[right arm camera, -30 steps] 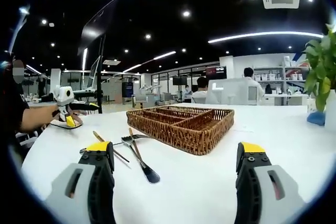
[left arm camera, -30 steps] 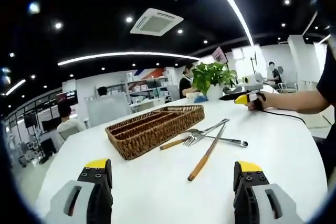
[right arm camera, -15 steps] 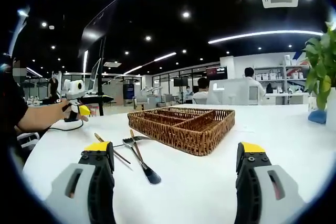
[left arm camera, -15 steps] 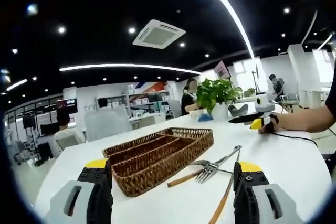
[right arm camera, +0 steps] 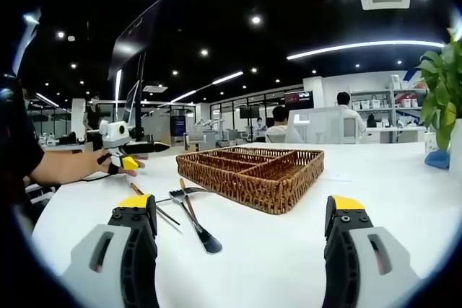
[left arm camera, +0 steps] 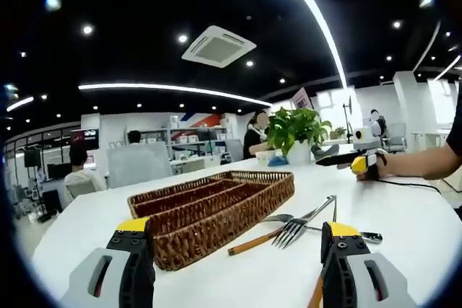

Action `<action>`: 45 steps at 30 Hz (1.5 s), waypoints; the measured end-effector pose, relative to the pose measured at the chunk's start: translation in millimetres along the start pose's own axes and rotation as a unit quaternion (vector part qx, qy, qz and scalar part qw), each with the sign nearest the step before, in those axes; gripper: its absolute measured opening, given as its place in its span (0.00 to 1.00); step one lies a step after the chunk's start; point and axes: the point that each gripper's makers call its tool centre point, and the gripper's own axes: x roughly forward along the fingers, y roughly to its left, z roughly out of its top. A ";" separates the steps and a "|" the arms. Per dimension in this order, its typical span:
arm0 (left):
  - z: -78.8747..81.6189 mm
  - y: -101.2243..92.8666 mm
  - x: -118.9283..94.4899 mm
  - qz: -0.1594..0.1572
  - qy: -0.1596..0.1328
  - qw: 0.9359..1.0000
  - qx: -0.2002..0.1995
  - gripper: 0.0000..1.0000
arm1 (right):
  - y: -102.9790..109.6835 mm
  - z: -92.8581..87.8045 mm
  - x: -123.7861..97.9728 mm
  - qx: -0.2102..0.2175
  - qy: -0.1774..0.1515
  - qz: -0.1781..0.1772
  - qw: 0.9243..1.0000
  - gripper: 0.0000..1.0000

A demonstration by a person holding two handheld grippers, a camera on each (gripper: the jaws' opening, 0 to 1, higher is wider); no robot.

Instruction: Arrange the knives, forks, and spoons in their matching storage slots by inserting each utensil handle-first until every utensil is classified and aligned in the correct compartment

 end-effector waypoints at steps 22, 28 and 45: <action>-10.3 8.7 -23.1 -0.001 0.004 1.000 -0.019 1.00 | 3.7 -2.7 1.6 -0.012 0.010 0.001 1.000 1.00; -12.1 6.4 -21.2 -0.001 0.008 1.000 -0.017 1.00 | 4.5 -3.8 2.2 -0.016 0.014 0.003 1.000 1.00; -27.5 -5.6 -38.5 -0.026 0.048 0.998 0.013 1.00 | 2.2 -1.8 1.3 -0.012 0.012 0.000 1.000 1.00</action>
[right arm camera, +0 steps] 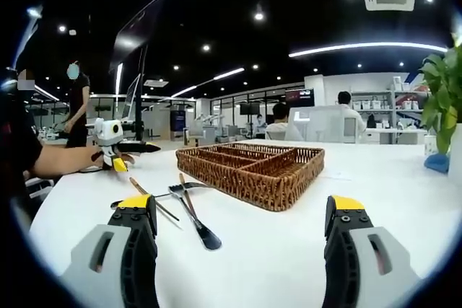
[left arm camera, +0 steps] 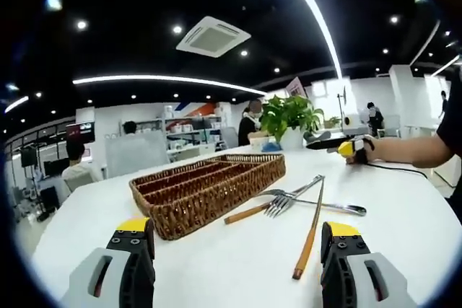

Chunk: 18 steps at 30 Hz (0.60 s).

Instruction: Arrange the knives, forks, and spoons in their matching storage slots by inserting each utensil handle-first until every utensil is classified and aligned in the correct compartment

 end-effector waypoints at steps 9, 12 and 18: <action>28.4 21.4 -22.6 0.018 -0.009 1.000 0.011 1.00 | 3.3 -1.0 1.2 -0.003 0.003 0.008 1.000 1.00; 38.4 29.6 -1.4 0.032 0.005 0.999 -0.014 1.00 | 2.2 -1.0 0.9 -0.002 0.003 0.008 1.000 1.00; 54.2 23.0 35.4 0.024 -0.045 0.998 -0.023 1.00 | 1.0 0.6 0.2 0.003 -0.002 0.007 1.000 1.00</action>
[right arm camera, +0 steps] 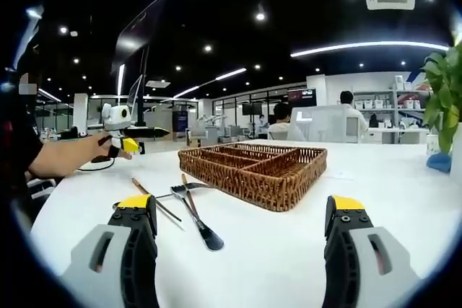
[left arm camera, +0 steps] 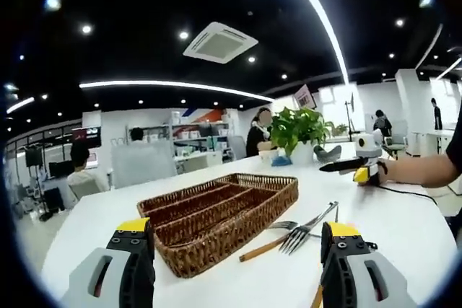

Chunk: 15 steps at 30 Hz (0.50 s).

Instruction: Arrange the knives, forks, and spoons in their matching storage slots by inserting each utensil handle-first until every utensil is classified and aligned in the correct compartment

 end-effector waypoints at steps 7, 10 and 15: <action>-36.3 -6.7 8.4 -0.025 0.022 0.999 -0.014 1.00 | 1.8 -1.2 0.9 -0.002 0.003 0.003 1.000 1.00; -36.6 -2.7 1.8 -0.018 0.013 1.000 0.005 1.00 | 2.1 -1.5 0.8 -0.003 0.003 0.003 1.000 1.00; -60.8 21.4 -40.8 -0.018 0.056 0.998 0.020 1.00 | -1.3 0.0 -0.7 0.004 -0.002 -0.003 1.000 1.00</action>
